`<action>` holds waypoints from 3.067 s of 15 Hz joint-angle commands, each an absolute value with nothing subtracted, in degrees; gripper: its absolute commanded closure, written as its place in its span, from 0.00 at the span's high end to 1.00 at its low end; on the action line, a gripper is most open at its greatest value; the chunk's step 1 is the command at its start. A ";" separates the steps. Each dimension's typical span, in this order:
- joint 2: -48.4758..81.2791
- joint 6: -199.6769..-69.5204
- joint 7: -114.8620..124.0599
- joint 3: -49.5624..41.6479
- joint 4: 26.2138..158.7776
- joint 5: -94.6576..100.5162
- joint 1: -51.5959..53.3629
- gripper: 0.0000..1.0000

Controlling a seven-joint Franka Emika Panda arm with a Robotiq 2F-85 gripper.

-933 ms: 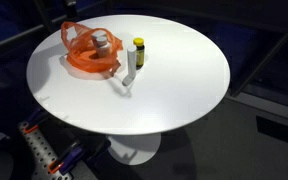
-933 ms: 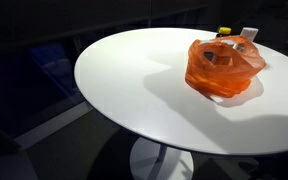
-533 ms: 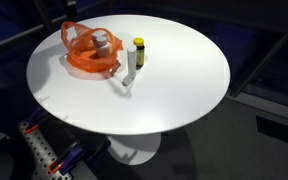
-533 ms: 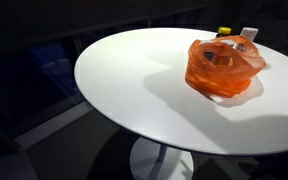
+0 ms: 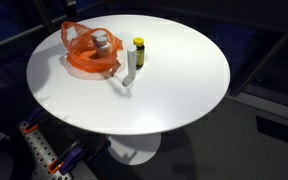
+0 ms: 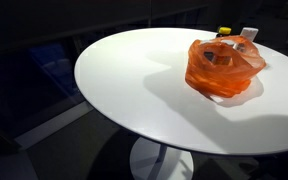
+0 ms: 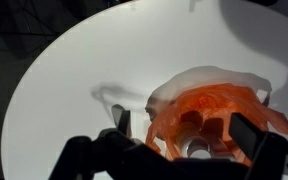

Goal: Remove the blue container from the plastic bag and put it on the table

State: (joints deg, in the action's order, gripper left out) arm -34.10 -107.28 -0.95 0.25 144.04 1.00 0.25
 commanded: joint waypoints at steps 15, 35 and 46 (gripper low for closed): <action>-17.88 -107.15 0.86 2.85 127.57 0.04 2.30 1.00; -4.40 -120.67 -0.12 5.40 126.77 -0.82 5.75 1.00; 0.23 -128.54 -3.65 6.39 127.91 -0.31 6.80 1.00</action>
State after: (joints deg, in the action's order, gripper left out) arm -0.59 -125.86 -1.73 6.03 127.34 -0.80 6.67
